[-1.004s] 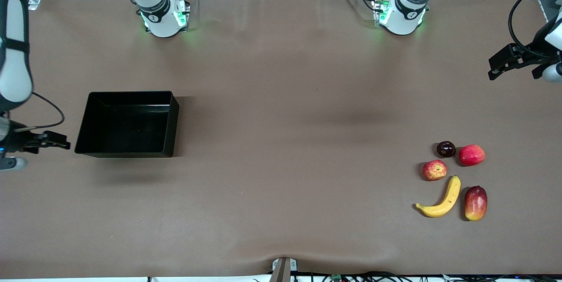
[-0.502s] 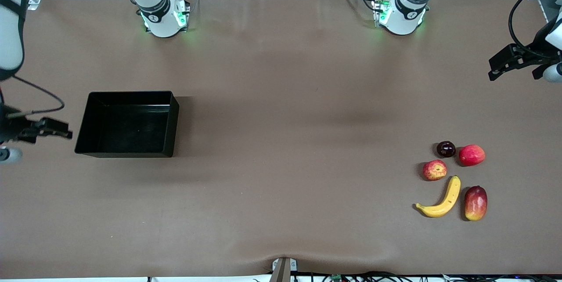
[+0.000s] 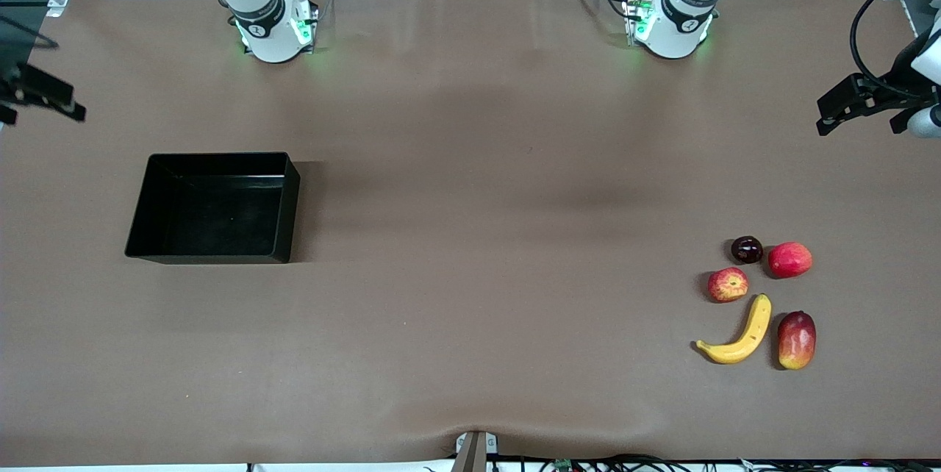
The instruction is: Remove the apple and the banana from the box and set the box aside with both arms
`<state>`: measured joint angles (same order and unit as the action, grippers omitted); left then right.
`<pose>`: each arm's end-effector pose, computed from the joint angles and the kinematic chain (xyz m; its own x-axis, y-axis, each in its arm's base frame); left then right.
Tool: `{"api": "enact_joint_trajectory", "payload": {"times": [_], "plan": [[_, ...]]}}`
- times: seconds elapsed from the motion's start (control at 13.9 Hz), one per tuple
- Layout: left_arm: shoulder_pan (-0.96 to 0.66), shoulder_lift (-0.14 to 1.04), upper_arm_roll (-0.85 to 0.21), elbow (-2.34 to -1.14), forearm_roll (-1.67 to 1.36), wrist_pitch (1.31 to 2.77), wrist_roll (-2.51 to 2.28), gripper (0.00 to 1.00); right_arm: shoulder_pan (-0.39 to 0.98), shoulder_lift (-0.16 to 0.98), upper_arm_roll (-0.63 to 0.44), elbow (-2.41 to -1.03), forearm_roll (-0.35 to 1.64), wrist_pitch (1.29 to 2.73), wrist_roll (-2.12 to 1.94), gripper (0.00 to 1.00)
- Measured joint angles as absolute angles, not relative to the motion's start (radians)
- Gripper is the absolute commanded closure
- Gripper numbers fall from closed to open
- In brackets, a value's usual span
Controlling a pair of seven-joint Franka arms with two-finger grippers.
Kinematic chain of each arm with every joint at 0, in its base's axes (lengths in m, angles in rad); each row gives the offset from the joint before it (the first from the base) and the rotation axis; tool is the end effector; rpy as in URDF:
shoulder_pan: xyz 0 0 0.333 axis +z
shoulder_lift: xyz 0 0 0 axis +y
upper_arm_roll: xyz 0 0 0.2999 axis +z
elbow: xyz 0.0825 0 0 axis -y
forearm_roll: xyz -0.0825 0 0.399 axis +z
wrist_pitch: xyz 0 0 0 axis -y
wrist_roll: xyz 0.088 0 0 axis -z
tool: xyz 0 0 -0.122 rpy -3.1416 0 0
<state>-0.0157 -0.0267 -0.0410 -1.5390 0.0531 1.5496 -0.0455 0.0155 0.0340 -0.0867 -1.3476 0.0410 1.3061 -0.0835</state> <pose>0.5599 -0.0255 0.6222 0.9992 -0.0101 0.0397 -0.0080 -0.9986 -0.0523 0.5466 -0.0322 0.6579 0.9972 0.0230 -0.0717 0.0199 -0.9989 -0.0434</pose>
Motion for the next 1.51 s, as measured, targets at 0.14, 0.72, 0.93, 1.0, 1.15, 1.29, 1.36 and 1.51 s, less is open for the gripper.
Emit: {"api": "enact_joint_trajectory", "payload": {"times": [0.14,0.72,0.93,1.0,1.15,1.29,1.36,1.51], "plan": [[-0.016,-0.027,-0.041,-1.541,0.053,1.55,-0.046,0.0,0.015,-0.006,-0.089,-1.392,0.038,1.306,-0.059,0.0],[-0.017,-0.018,-0.042,-1.554,0.053,1.55,-0.046,0.0,-0.031,-0.011,-0.096,-1.437,0.035,1.316,-0.05,0.0],[-0.023,-0.014,-0.042,-1.555,0.053,1.557,-0.046,0.0,-0.031,-0.011,-0.095,-1.437,0.035,1.316,-0.05,0.0],[-0.029,-0.014,-0.042,-1.555,0.053,1.56,-0.046,0.0,-0.031,-0.011,-0.094,-1.437,0.035,1.316,-0.05,0.0],[-0.037,-0.013,-0.042,-1.555,0.053,1.561,-0.046,0.0,-0.031,-0.011,-0.093,-1.438,0.035,1.318,-0.05,0.0],[-0.039,-0.01,-0.042,-1.555,0.053,1.563,-0.046,0.0,-0.031,-0.011,-0.093,-1.438,0.035,1.32,-0.05,0.0],[-0.039,-0.009,-0.042,-1.555,0.053,1.564,-0.046,0.0,-0.031,-0.011,-0.093,-1.438,0.035,1.32,-0.05,0.0],[-0.039,-0.008,-0.042,-1.555,0.053,1.565,-0.046,0.0,-0.031,-0.011,-0.093,-1.438,0.035,1.32,-0.05,0.0]]}}
